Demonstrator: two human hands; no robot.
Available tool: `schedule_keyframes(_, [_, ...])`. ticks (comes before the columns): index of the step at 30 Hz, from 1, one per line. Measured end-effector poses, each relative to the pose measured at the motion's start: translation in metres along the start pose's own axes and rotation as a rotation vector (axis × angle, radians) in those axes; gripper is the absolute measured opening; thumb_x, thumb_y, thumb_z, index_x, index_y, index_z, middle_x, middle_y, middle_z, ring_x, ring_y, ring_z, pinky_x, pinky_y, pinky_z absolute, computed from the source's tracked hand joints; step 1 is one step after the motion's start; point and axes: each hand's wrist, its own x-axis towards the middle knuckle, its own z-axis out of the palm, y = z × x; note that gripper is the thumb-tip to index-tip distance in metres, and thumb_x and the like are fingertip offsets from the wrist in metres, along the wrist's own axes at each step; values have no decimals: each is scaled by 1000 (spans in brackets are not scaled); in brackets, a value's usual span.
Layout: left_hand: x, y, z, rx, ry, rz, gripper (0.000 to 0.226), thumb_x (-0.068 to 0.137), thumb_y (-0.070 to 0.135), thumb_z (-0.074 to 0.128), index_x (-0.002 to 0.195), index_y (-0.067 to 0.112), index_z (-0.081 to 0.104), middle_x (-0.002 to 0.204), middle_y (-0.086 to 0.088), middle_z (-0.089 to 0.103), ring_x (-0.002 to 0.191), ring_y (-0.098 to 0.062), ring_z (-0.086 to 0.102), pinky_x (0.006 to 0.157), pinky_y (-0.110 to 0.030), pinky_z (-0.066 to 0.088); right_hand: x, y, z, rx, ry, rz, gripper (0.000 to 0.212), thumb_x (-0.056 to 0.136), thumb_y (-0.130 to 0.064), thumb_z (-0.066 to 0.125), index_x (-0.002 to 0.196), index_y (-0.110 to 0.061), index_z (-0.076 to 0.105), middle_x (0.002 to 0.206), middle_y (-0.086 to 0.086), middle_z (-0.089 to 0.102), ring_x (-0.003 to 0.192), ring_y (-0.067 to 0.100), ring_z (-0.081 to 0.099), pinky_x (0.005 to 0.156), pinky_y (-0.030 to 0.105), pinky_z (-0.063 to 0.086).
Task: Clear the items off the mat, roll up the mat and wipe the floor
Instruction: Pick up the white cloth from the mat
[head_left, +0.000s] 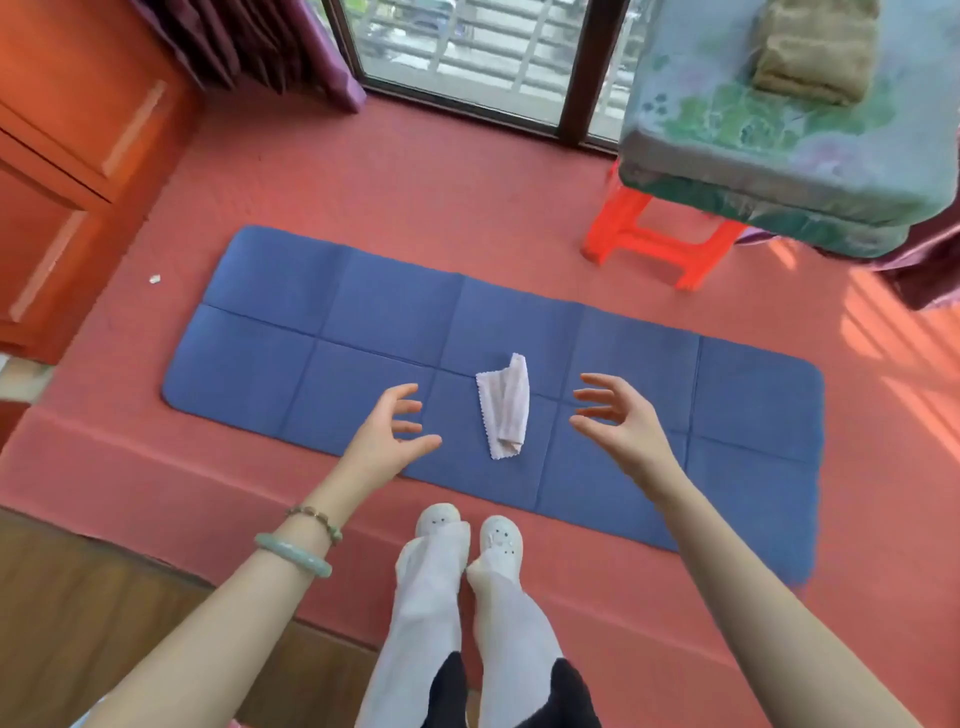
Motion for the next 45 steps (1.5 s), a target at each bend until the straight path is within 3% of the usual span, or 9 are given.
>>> schedule_keyframes(11, [279, -215, 126, 180, -91, -119, 61, 85, 30, 67, 137, 19, 38, 133, 0, 48, 109, -14, 50, 81, -27, 43, 237, 261, 116, -1, 91, 149, 28, 80, -13, 67, 103, -27, 59, 97, -8, 63, 86, 9, 62, 63, 18, 45])
schedule_keyframes(14, [334, -267, 160, 227, -104, -139, 61, 86, 31, 67, 138, 16, 38, 136, -2, 47, 115, -16, 50, 85, -27, 42, 288, 326, 136, -26, 115, 184, 28, 80, -16, 67, 105, -24, 59, 105, -3, 62, 89, 10, 60, 62, 20, 44])
schedule_keyframes(19, [394, -322, 206, 188, -157, -193, 69, 85, 33, 67, 141, 16, 32, 138, -4, 45, 112, -13, 49, 85, -26, 40, 351, 396, 155, -120, 96, 305, 64, 80, -30, 71, 135, -15, 43, 127, 2, 51, 107, 16, 51, 83, 27, 40])
schedule_keyframes(24, [424, -338, 233, 225, -172, -238, 70, 83, 31, 69, 138, 12, 31, 130, -6, 49, 107, -17, 50, 84, -28, 41, 381, 423, 165, -142, -1, 418, 76, 77, -38, 74, 138, -11, 38, 111, 1, 54, 99, 15, 50, 82, 27, 37])
schedule_keyframes(30, [445, -347, 244, 428, -100, -188, 50, 79, 32, 70, 115, 12, 42, 104, -3, 59, 93, -23, 59, 74, -36, 50, 403, 440, 172, -233, -1, 364, 44, 75, -21, 74, 115, -8, 60, 107, 3, 62, 96, 19, 59, 81, 31, 48])
schedule_keyframes(34, [451, -348, 245, 498, -79, -94, 17, 81, 24, 60, 92, 12, 55, 85, 2, 63, 82, -24, 60, 69, -34, 48, 417, 438, 172, -283, -64, 304, 24, 72, -7, 61, 93, 4, 66, 75, 2, 58, 67, 18, 51, 67, 31, 48])
schedule_keyframes(37, [461, -336, 235, 397, -21, -10, 16, 83, 22, 52, 78, 8, 54, 71, -4, 60, 67, -23, 50, 59, -30, 38, 426, 420, 160, -283, -70, 222, 15, 71, -7, 56, 79, -5, 69, 70, 1, 63, 67, 17, 55, 70, 35, 53])
schedule_keyframes(40, [476, -309, 212, 247, 24, 57, 15, 86, 23, 57, 75, 14, 57, 76, 0, 66, 69, -17, 55, 59, -27, 39, 437, 401, 142, -212, -9, 139, 15, 72, -7, 59, 75, -16, 70, 76, -1, 70, 77, 19, 64, 80, 37, 54])
schedule_keyframes(45, [506, -284, 177, 149, 41, 118, 7, 84, 20, 63, 77, 19, 63, 74, 3, 68, 67, -15, 59, 71, -34, 50, 451, 380, 123, -146, 47, 82, 17, 78, 0, 61, 73, -15, 67, 77, 2, 68, 76, 20, 63, 76, 35, 56])
